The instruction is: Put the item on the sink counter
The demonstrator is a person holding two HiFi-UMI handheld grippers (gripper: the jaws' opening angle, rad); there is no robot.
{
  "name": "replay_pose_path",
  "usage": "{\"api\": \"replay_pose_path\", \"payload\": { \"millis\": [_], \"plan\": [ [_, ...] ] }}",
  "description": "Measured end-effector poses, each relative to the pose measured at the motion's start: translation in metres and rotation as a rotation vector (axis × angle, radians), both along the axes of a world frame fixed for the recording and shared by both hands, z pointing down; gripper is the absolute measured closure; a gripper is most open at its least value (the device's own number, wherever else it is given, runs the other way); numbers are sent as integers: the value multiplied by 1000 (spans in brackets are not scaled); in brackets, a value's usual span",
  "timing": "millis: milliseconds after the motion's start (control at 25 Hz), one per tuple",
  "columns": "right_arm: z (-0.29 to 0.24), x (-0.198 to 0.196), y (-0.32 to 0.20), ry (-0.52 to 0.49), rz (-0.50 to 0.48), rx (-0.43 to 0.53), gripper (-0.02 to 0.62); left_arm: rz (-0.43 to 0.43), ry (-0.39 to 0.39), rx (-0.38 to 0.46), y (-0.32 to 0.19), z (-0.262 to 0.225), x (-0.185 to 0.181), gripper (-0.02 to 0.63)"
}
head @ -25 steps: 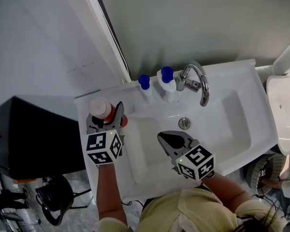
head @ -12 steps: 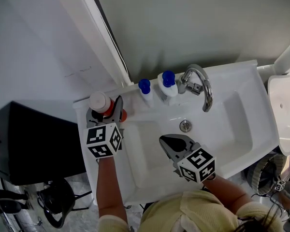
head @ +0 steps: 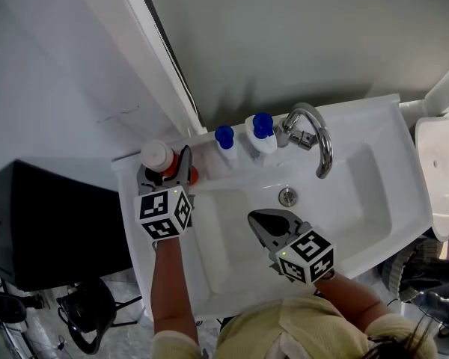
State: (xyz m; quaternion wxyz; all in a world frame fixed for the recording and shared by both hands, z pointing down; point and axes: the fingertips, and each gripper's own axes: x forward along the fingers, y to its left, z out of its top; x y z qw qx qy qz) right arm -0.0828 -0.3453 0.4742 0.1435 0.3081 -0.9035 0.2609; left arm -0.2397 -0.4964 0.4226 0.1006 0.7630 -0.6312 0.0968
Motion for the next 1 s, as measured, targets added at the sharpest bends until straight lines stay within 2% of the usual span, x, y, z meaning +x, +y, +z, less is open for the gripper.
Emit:
{"api": "replay_pose_path", "payload": {
  "millis": [1000],
  "plan": [
    [3, -8, 2, -8, -27, -16, 572, 18, -41, 87, -4, 7, 2, 293]
  ]
}}
